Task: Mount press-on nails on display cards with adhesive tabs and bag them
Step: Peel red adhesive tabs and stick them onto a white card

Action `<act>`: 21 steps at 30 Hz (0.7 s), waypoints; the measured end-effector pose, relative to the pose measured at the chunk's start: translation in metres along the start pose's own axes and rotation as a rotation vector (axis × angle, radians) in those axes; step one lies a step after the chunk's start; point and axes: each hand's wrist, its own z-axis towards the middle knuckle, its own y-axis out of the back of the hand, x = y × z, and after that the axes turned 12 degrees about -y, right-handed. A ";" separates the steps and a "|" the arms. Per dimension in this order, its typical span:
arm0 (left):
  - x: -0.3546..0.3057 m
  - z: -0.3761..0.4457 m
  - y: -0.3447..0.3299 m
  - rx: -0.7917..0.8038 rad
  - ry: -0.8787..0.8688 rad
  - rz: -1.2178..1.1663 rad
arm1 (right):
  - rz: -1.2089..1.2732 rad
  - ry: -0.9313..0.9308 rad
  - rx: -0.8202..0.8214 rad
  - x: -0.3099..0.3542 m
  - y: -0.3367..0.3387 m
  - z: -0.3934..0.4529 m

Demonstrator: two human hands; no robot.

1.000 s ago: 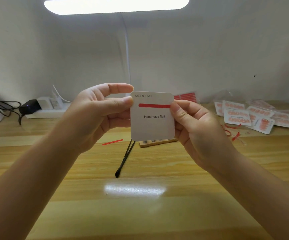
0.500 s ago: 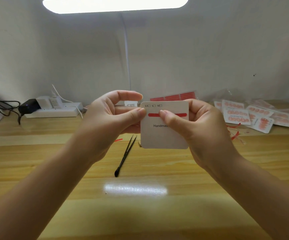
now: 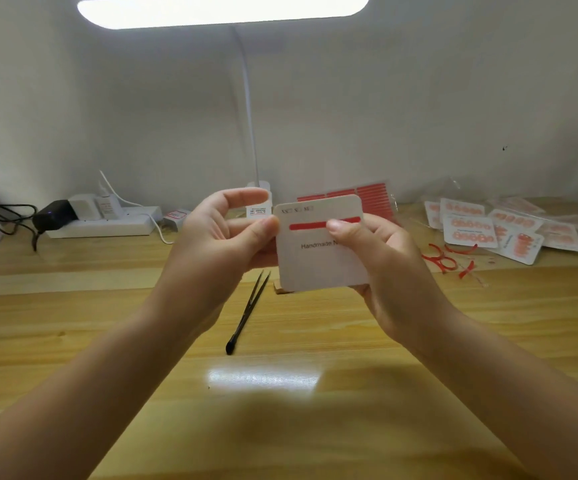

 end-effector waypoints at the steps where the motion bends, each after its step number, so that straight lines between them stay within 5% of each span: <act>1: -0.001 0.001 0.001 -0.013 -0.007 0.003 | 0.001 0.015 -0.004 0.001 0.002 0.000; 8: 0.003 0.004 0.006 -0.095 -0.046 -0.007 | -0.014 0.079 -0.026 0.002 0.006 0.003; 10: 0.011 0.002 0.006 -0.142 -0.131 0.257 | -0.045 0.084 -0.032 0.000 0.005 0.003; 14: 0.033 -0.003 0.005 -0.057 -0.680 0.997 | -0.222 0.110 -0.107 -0.013 0.000 0.004; 16: 0.043 -0.007 0.002 0.030 -0.792 1.005 | -0.267 0.107 -0.112 -0.020 -0.003 0.004; 21: 0.068 -0.017 0.000 0.081 -0.724 0.885 | -0.345 0.082 -0.070 -0.038 -0.008 0.003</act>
